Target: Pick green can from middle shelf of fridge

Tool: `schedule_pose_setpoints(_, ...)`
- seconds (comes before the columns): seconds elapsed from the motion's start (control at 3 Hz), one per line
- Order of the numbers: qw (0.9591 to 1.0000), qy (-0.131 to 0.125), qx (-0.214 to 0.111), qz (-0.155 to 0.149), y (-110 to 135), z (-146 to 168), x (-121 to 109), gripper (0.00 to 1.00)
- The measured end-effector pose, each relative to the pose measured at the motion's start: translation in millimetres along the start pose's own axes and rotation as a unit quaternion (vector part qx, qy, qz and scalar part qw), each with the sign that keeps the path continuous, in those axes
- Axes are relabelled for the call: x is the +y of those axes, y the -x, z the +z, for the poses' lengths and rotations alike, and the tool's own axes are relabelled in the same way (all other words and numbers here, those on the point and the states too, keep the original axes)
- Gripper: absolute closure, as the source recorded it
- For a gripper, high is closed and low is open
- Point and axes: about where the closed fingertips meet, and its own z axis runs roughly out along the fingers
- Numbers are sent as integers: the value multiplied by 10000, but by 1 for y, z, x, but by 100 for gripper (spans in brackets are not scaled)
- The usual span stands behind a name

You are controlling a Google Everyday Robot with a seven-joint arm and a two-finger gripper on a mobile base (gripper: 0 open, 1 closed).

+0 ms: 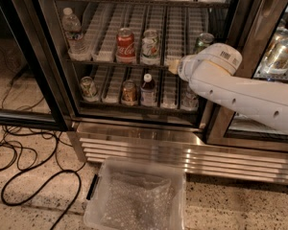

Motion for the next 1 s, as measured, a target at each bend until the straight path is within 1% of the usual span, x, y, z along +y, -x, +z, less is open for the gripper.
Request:
schedule_pose_setpoints(0.33,9999,69,17,80,1,2,6,34)
schedule_pose_setpoints(0.67,10000,10,-32,77,6,2,3,34)
schedule_pose_setpoints(1.0,9999,-141,-38,46,6,1,-8,34)
